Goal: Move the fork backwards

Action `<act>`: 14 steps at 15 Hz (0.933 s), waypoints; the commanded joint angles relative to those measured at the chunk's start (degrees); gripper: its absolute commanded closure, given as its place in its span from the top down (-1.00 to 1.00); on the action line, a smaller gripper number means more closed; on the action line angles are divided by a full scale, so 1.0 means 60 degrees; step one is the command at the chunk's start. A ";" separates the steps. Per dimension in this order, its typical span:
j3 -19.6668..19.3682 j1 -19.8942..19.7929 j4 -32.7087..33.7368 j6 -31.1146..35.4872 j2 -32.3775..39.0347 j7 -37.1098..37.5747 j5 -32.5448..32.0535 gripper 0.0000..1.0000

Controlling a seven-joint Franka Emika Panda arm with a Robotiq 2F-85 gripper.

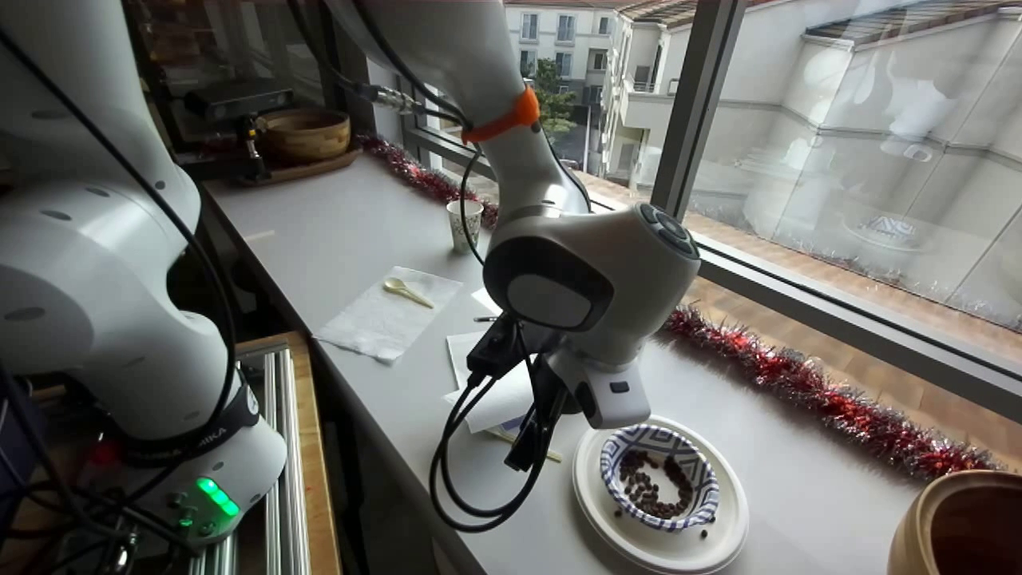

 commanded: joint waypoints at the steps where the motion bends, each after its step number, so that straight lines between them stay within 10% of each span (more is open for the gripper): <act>1: 0.0084 0.0063 0.0204 0.0375 0.0612 -0.0382 0.0360 1.00; 14: 0.0738 -0.0105 0.0196 0.1398 0.1211 -0.2046 0.1493 -0.30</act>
